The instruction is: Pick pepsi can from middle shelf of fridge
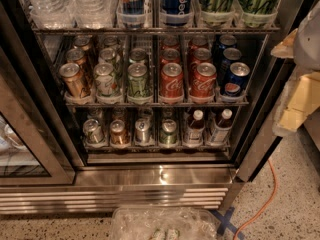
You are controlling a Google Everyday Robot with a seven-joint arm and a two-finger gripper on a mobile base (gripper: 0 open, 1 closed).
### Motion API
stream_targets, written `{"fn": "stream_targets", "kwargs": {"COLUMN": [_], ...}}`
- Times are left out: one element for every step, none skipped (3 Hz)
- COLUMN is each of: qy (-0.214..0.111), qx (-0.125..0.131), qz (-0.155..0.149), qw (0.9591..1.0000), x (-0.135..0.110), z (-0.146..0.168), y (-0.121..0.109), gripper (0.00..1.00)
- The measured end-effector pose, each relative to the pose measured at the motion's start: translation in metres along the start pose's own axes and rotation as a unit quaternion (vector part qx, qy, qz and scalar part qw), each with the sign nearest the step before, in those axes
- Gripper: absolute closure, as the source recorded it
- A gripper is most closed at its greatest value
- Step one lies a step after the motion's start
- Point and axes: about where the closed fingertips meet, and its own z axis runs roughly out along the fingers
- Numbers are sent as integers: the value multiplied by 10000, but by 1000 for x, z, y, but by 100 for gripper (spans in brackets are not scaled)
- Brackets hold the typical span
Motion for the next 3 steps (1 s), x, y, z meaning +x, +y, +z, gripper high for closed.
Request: {"fn": "stream_targets", "kwargs": {"qy": [-2, -161, -528], "qx": [0, 27, 5], "qz": [1, 137, 678], "qw": [10000, 9998, 9963], "x": [0, 1, 5], "z": [0, 2, 26], "y": [0, 0, 11], "gripper": [0, 0, 0]}}
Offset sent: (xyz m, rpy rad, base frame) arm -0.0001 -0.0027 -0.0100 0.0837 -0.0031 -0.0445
